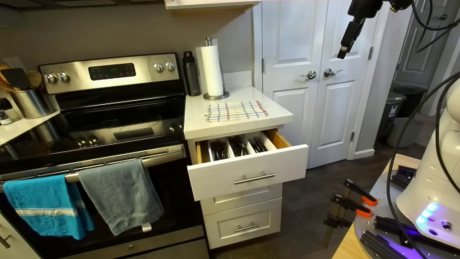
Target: Close the first top drawer
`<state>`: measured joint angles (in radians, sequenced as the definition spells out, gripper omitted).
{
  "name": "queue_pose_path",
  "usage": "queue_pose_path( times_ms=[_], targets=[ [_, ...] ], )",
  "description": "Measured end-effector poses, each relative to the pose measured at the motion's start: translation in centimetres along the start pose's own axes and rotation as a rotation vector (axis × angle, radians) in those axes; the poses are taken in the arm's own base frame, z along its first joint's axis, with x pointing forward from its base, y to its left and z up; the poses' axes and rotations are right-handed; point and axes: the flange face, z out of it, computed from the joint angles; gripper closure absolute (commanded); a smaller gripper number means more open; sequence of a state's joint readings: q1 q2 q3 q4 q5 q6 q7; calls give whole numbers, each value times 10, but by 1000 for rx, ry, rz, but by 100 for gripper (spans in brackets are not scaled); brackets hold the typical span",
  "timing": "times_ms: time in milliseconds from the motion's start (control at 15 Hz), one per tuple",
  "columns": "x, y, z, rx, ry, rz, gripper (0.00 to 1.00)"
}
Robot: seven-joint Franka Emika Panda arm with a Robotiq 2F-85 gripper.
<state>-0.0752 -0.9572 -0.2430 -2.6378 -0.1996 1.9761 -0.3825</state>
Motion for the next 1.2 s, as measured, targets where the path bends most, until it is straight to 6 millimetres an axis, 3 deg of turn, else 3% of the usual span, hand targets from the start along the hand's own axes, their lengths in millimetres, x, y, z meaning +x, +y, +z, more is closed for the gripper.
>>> queue_pose_path(
  times_ms=[667, 933, 1200],
  targets=[
    [5, -3, 2, 2, 5, -14, 0],
    [37, -21, 18, 17, 58, -78, 0],
    [79, -53, 46, 69, 122, -137, 0]
  ],
)
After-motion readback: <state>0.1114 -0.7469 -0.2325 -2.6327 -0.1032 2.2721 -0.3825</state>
